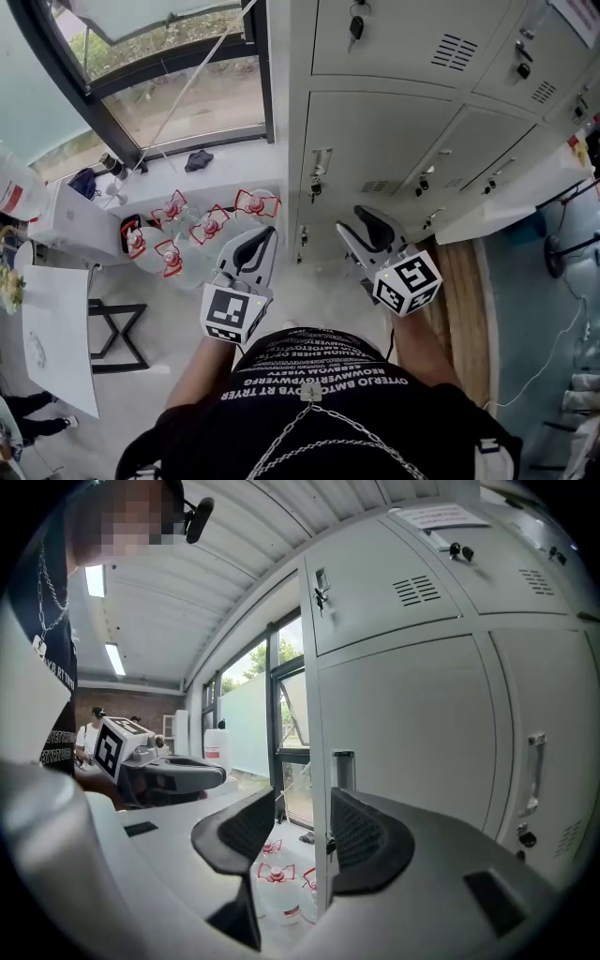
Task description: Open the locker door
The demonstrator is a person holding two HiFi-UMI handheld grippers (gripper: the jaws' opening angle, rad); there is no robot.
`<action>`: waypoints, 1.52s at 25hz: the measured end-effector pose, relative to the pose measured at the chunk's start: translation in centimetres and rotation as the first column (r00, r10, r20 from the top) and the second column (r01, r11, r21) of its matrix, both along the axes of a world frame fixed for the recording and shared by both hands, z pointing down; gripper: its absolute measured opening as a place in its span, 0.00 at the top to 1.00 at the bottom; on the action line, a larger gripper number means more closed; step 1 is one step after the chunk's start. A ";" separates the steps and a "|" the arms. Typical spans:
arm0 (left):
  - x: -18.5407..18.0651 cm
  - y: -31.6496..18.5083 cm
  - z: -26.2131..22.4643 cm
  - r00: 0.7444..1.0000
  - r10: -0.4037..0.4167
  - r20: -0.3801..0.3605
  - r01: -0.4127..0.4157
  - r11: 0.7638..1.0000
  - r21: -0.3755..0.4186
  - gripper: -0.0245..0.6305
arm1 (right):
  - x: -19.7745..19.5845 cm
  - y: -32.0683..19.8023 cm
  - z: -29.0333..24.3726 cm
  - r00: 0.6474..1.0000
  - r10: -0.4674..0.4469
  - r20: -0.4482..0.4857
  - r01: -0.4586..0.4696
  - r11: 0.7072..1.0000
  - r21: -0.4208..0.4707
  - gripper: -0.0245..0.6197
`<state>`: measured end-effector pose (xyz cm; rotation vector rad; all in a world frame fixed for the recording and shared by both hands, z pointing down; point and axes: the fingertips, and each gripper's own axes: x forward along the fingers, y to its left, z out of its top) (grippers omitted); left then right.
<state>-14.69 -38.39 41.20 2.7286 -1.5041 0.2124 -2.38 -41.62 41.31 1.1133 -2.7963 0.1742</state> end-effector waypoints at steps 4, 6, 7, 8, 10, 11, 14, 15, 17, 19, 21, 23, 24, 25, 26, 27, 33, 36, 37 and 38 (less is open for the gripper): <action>-1.4 -0.9 0.6 1.000 0.010 -0.003 -0.010 1.000 -0.008 0.96 | -2.1 -1.5 0.5 1.000 -0.011 -0.008 0.011 1.000 -0.016 0.69; -2.0 -1.3 1.4 1.000 0.004 -0.009 -0.004 1.000 -0.024 0.96 | -3.0 -2.0 0.8 1.000 -0.017 -0.016 0.017 0.999 -0.028 0.69; -2.4 -1.5 1.8 1.000 -0.003 -0.014 0.002 0.999 -0.033 0.96 | -3.3 -2.1 1.1 1.000 -0.021 -0.022 0.020 0.999 -0.037 0.69; -2.7 -1.7 2.1 1.000 -0.009 -0.020 0.008 0.999 -0.041 0.96 | -3.6 -2.3 1.4 0.999 -0.026 -0.029 0.024 0.999 -0.046 0.69; -3.0 -2.3 2.7 0.999 -0.017 -0.030 0.015 0.998 -0.056 0.96 | -4.0 -2.8 1.8 0.999 -0.037 -0.040 0.034 0.998 -0.056 0.69; -3.0 -2.6 3.0 0.999 -0.019 -0.033 0.017 0.998 -0.064 0.96 | -4.1 -3.2 1.9 0.998 -0.042 -0.043 0.040 0.997 -0.060 0.69; -2.8 -3.4 3.9 0.999 -0.030 -0.027 0.028 0.996 -0.087 0.96 | -4.6 -4.5 2.1 0.997 -0.068 -0.030 0.066 0.996 -0.067 0.69; -2.7 -3.7 4.0 0.999 -0.038 -0.020 0.036 0.995 -0.090 0.96 | -4.8 -4.9 2.1 0.996 -0.081 -0.023 0.080 0.995 -0.067 0.69; -2.6 -4.4 4.0 0.998 -0.054 -0.009 0.053 0.995 -0.087 0.96 | -5.2 -5.9 2.3 0.995 -0.104 -0.012 0.103 0.993 -0.065 0.69; -2.5 -5.1 3.7 0.997 -0.071 -0.008 0.070 0.994 -0.081 0.96 | -5.4 -6.9 2.4 0.993 -0.120 -0.006 0.119 0.991 -0.062 0.69; -2.6 -5.6 3.3 0.996 -0.088 -0.004 0.087 0.993 -0.076 0.96 | -5.7 -7.7 2.3 0.991 -0.137 -0.004 0.136 0.989 -0.056 0.69; -2.7 -6.2 3.2 0.995 -0.099 0.007 0.100 0.992 -0.077 0.96 | -5.9 -8.6 2.1 0.989 -0.149 0.001 0.149 0.988 -0.051 0.69; -2.6 -6.5 3.2 0.995 -0.103 0.010 0.104 0.992 -0.078 0.96 | -6.0 -9.0 2.1 0.988 -0.152 0.004 0.152 0.987 -0.051 0.69; -2.5 -6.8 3.2 0.994 -0.107 0.012 0.107 0.991 -0.078 0.96 | -6.0 -9.3 2.1 0.988 -0.156 0.005 0.156 0.986 -0.052 0.69; -2.5 -7.1 3.2 0.994 -0.110 0.012 0.110 0.991 -0.076 0.96 | -6.0 -9.6 2.2 0.987 -0.159 0.005 0.159 0.986 -0.052 0.69; -2.4 -7.4 3.2 0.994 -0.112 0.012 0.113 0.991 -0.075 0.96 | -6.1 -9.9 2.2 0.987 -0.162 0.003 0.162 0.985 -0.054 0.69; -1.8 -8.3 3.8 0.993 -0.121 0.004 0.121 0.989 -0.090 0.96 | -6.0 -11.4 3.3 0.993 -0.111 -0.037 0.107 0.990 -0.089 0.68; -1.9 -8.5 3.8 0.992 -0.125 0.006 0.125 0.988 -0.090 0.96 | -6.4 -12.0 3.6 0.994 -0.098 -0.048 0.092 0.990 -0.105 0.68; -1.9 -8.6 3.8 0.992 -0.127 0.007 0.127 0.988 -0.088 0.96 | -6.7 -12.1 3.8 0.994 -0.098 -0.055 0.091 0.990 -0.109 0.68; -2.1 -8.6 3.7 0.991 -0.130 0.009 0.130 0.988 -0.086 0.96 | -6.9 -12.1 3.9 0.993 -0.095 -0.064 0.088 0.990 -0.110 0.68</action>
